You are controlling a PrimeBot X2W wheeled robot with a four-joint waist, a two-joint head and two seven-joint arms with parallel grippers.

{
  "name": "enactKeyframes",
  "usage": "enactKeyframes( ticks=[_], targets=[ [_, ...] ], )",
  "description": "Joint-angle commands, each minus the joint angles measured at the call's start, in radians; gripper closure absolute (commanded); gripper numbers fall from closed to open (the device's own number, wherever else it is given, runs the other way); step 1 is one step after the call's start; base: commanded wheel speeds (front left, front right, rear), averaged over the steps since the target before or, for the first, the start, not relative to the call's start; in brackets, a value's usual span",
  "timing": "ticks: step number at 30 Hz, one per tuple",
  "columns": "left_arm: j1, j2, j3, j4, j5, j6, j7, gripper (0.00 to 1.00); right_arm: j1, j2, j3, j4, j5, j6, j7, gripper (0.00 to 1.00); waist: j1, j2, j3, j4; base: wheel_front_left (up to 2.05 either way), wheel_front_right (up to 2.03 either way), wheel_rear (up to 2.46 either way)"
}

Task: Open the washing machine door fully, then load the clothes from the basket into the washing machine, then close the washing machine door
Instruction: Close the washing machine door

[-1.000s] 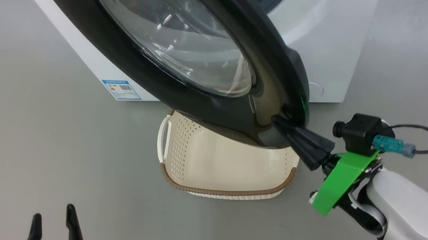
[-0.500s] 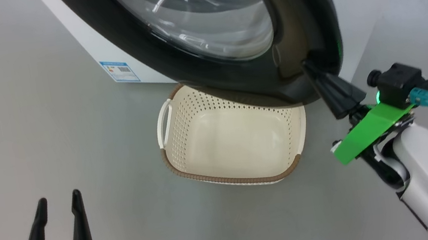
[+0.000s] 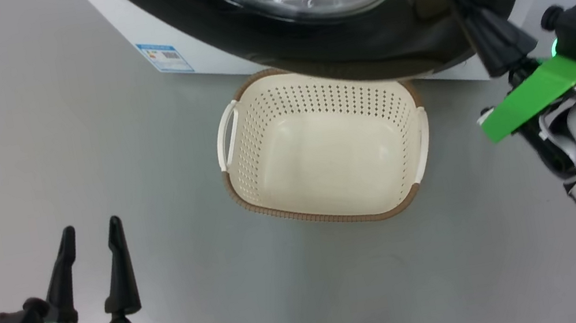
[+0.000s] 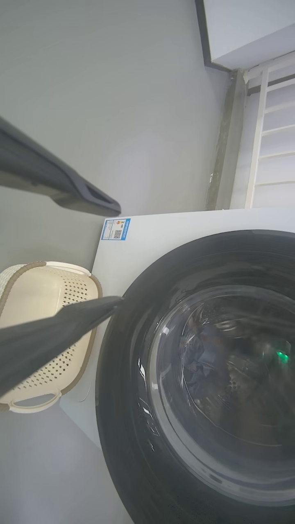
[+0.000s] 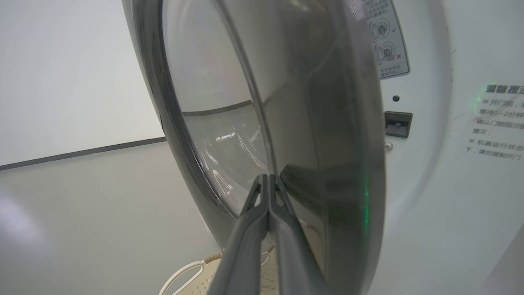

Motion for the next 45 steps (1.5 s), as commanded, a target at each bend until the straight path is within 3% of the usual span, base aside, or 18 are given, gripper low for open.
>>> enactKeyframes(
  ticks=[1, 19, 32, 45],
  targets=[
    [-0.03, 0.022, 0.031, -0.024, -0.007, -0.002, -0.006, 0.0, -0.026, -0.003, 0.001, -0.015, 0.0, 0.001, -0.005, 1.0, 0.0, -0.0001, 0.022, 0.015, 0.0, 0.0, 0.0],
    [-0.093, 0.008, 0.003, -0.032, -0.018, -0.002, -0.006, 0.0, -0.212, -0.042, -0.075, 0.029, -0.022, 0.001, -0.005, 1.0, 0.0, -0.0001, 0.108, 0.056, 0.0, 0.0, 0.0],
    [-0.121, 0.001, -0.014, -0.032, -0.024, -0.002, -0.006, 0.0, -0.287, -0.027, -0.152, 0.05, -0.063, 0.001, -0.005, 1.0, 0.0, -0.0001, 0.138, 0.068, 0.0, 0.0, 0.0],
    [-0.111, 0.013, -0.002, -0.009, -0.02, -0.002, -0.006, 0.0, -0.187, 0.003, -0.094, 0.041, -0.068, 0.001, -0.005, 1.0, 0.0, -0.0001, 0.093, 0.038, 0.0, 0.0, 0.0]
  ],
)
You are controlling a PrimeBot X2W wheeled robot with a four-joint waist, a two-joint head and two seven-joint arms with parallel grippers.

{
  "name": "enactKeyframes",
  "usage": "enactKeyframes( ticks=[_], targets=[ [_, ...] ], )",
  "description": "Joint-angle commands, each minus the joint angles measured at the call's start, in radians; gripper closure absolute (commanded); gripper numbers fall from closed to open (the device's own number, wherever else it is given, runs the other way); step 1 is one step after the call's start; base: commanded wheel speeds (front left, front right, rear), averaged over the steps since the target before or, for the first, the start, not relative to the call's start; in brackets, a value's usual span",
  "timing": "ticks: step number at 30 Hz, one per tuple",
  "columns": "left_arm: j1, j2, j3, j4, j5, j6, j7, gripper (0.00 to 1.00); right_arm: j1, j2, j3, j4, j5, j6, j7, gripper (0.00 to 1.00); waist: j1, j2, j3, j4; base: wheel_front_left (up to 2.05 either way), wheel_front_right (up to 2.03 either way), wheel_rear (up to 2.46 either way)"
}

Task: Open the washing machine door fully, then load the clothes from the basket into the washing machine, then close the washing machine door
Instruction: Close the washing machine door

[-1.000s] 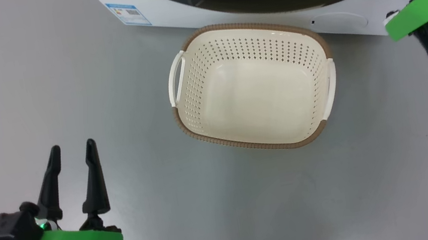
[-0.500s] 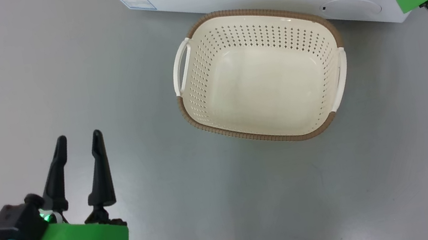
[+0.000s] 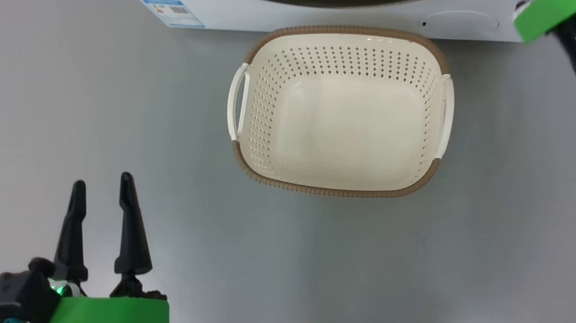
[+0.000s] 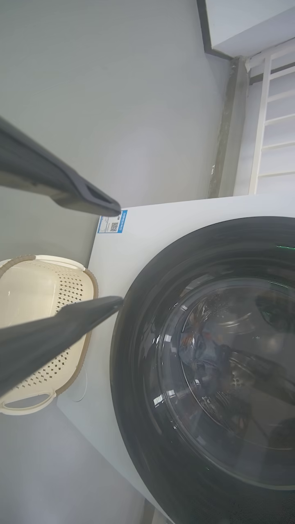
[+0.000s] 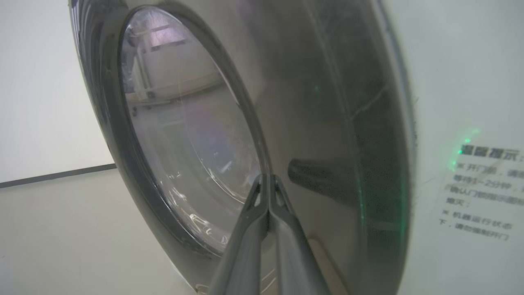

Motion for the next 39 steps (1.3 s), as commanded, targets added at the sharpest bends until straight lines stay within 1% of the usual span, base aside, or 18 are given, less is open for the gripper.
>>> enactKeyframes(
  ticks=[1, 2, 3, 4, 6, 7, 8, 9, 17, 22, 39],
  targets=[
    [0.002, 0.041, 0.042, -0.012, -0.005, -0.002, -0.006, 0.0, 0.052, 0.019, 0.028, -0.025, 0.006, -0.007, -0.005, 1.0, 0.0, 0.0, -0.021, -0.017, 0.0, 0.0, 0.0],
    [0.004, 0.043, 0.043, -0.009, -0.005, -0.002, -0.006, 0.0, 0.066, 0.022, 0.031, -0.028, 0.009, -0.007, -0.005, 0.98, 0.0, 0.0, -0.027, -0.023, 0.0, 0.0, 0.0],
    [0.005, 0.046, 0.044, -0.006, -0.005, -0.002, -0.006, 0.0, 0.081, 0.024, 0.034, -0.031, 0.01, -0.007, -0.005, 0.9, 0.0, 0.0, -0.033, -0.028, 0.0, 0.0, 0.0],
    [0.006, 0.049, 0.045, -0.003, -0.005, -0.002, -0.006, 0.0, 0.094, 0.026, 0.038, -0.033, 0.01, -0.007, -0.005, 0.76, 0.0, 0.0, -0.038, -0.033, 0.0, 0.0, 0.0],
    [0.007, 0.056, 0.047, 0.003, -0.005, -0.002, -0.006, 0.0, 0.122, 0.032, 0.04, -0.04, 0.015, -0.007, -0.005, 0.56, 0.0, 0.0, -0.049, -0.044, 0.0, 0.0, 0.0],
    [0.007, 0.059, 0.048, 0.005, -0.006, -0.002, -0.006, 0.0, 0.137, 0.035, 0.043, -0.041, 0.017, -0.007, -0.005, 0.39, 0.0, 0.0, -0.055, -0.05, 0.0, 0.0, 0.0],
    [0.008, 0.063, 0.049, 0.007, -0.006, -0.002, -0.006, 0.0, 0.152, 0.038, 0.045, -0.043, 0.019, -0.007, -0.005, 0.17, 0.0, 0.0, -0.062, -0.056, 0.0, 0.0, 0.0],
    [0.009, 0.066, 0.05, 0.01, -0.006, -0.002, -0.006, 0.0, 0.166, 0.042, 0.044, -0.046, 0.021, -0.007, -0.005, 0.0, 0.0, 0.0, -0.068, -0.063, 0.0, 0.0, 0.0],
    [0.026, 0.101, 0.058, 0.032, -0.008, -0.002, -0.006, 0.0, 0.287, 0.069, 0.022, -0.072, 0.029, -0.007, -0.005, 0.0, 0.0, 0.0, -0.132, -0.119, 0.0, 0.0, 0.0],
    [0.043, 0.122, 0.062, 0.049, -0.003, -0.002, -0.006, 0.0, 0.366, 0.076, 0.005, -0.082, 0.031, -0.007, -0.005, 0.0, 0.0, 0.0, -0.174, -0.161, 0.0, 0.0, 0.0],
    [0.122, 0.174, 0.075, 0.077, -0.015, -0.002, -0.006, 0.0, 0.652, 0.102, -0.089, -0.103, 0.03, -0.007, -0.005, 0.0, 0.0, 0.0, -0.293, -0.293, 0.0, 0.0, 0.0]
  ],
)
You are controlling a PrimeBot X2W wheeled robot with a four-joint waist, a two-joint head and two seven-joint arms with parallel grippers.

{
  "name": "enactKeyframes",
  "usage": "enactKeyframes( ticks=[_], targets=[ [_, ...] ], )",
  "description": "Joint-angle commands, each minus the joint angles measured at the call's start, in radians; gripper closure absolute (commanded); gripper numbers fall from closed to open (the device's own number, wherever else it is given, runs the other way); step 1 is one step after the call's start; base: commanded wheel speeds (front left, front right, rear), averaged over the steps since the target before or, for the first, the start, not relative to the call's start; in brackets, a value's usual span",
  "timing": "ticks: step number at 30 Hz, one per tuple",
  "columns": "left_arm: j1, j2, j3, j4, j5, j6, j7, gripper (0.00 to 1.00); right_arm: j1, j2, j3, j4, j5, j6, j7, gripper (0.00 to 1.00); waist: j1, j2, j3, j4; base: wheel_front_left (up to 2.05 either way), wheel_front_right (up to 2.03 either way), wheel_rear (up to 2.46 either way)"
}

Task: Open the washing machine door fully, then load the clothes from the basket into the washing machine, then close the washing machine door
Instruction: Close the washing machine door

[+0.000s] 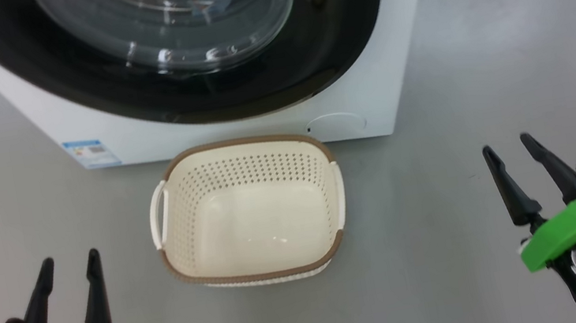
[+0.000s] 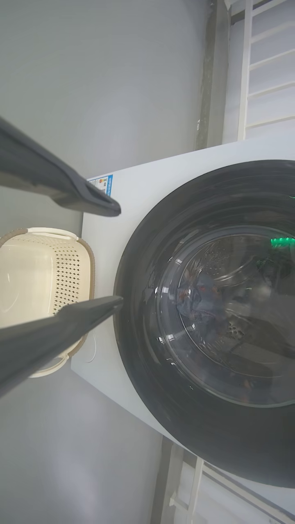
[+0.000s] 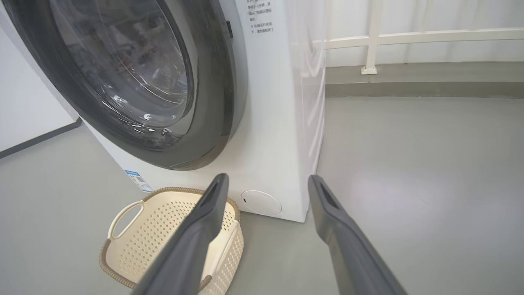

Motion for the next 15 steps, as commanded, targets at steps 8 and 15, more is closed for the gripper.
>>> enactKeyframes(
  ticks=[8, 15],
  targets=[
    [0.027, 0.044, 0.05, -0.001, -0.016, -0.002, -0.006, 0.0, 0.107, 0.021, -0.028, -0.038, 0.003, -0.006, -0.005, 0.0, 0.0, 0.0, -0.067, -0.08, 0.0, 0.0, 0.0],
    [0.051, 0.051, 0.06, 0.006, -0.019, -0.002, -0.006, 0.0, 0.162, 0.029, -0.049, -0.046, 0.0, -0.006, -0.005, 0.0, 0.0, 0.0, -0.096, -0.126, 0.0, 0.0, 0.0]
  ],
)
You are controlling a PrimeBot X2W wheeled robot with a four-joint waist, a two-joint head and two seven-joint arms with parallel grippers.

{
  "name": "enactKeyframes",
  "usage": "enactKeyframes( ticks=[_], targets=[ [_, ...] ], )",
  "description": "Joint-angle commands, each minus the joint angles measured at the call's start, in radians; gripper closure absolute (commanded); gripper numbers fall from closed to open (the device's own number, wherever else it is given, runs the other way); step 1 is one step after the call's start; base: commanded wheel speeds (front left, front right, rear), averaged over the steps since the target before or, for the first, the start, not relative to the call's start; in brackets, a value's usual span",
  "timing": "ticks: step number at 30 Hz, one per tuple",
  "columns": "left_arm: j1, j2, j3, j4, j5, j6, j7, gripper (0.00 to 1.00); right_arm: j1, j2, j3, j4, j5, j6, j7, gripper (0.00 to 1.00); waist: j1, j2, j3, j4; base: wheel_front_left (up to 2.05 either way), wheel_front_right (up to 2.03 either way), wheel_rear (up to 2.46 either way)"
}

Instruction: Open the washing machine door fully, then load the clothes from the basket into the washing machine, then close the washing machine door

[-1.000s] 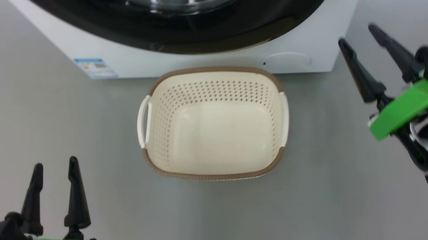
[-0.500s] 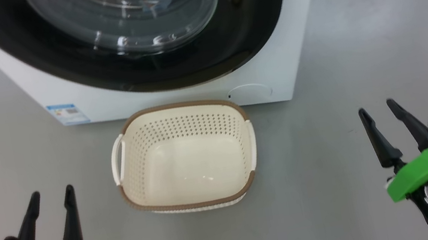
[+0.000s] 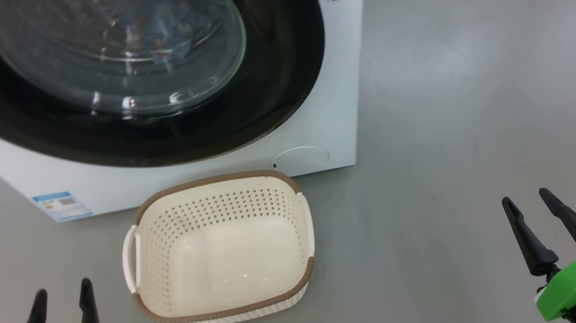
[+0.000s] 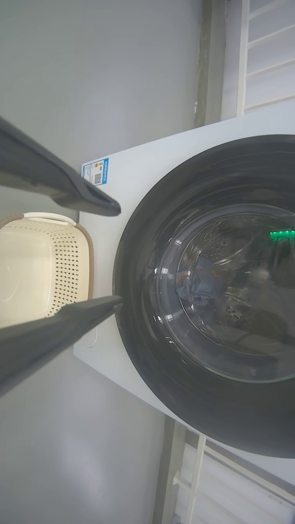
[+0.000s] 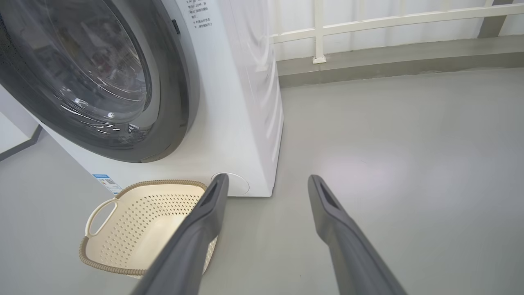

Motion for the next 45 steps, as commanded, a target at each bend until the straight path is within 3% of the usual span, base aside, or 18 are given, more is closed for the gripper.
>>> enactKeyframes(
  ticks=[1, 13, 41, 42, 45],
  targets=[
    [0.002, 0.036, 0.044, -0.014, -0.006, -0.002, -0.006, 0.0, 0.018, -0.005, 0.01, -0.024, 0.0, -0.006, -0.005, 0.0, 0.0, 0.0, -0.023, -0.035, 0.0, 0.0, 0.0],
    [0.025, 0.045, 0.059, -0.01, -0.003, -0.002, -0.006, 0.0, 0.056, -0.003, -0.016, -0.037, 0.001, -0.006, -0.005, 0.0, 0.0, 0.0, -0.03, -0.084, 0.0, 0.0, 0.0],
    [0.036, 0.035, 0.08, -0.005, -0.009, -0.002, -0.006, 0.0, 0.078, 0.004, -0.043, -0.049, -0.003, -0.006, -0.005, 0.0, 0.0, 0.0, -0.039, -0.083, 0.0, 0.0, 0.0],
    [0.048, 0.008, 0.038, 0.015, -0.005, 0.0, 0.0, 1.0, 0.079, 0.019, -0.057, -0.021, 0.0, 0.0, 0.0, 1.0, 0.0, 0.0, -0.039, -0.083, 0.0, 0.0, 0.0],
    [0.052, -0.024, 0.029, 0.046, -0.008, 0.0, 0.002, 1.0, 0.082, 0.037, -0.051, 0.012, 0.002, 0.0, 0.001, 1.0, 0.0, 0.0, -0.039, -0.083, 0.0, 0.0, 0.0]
  ],
)
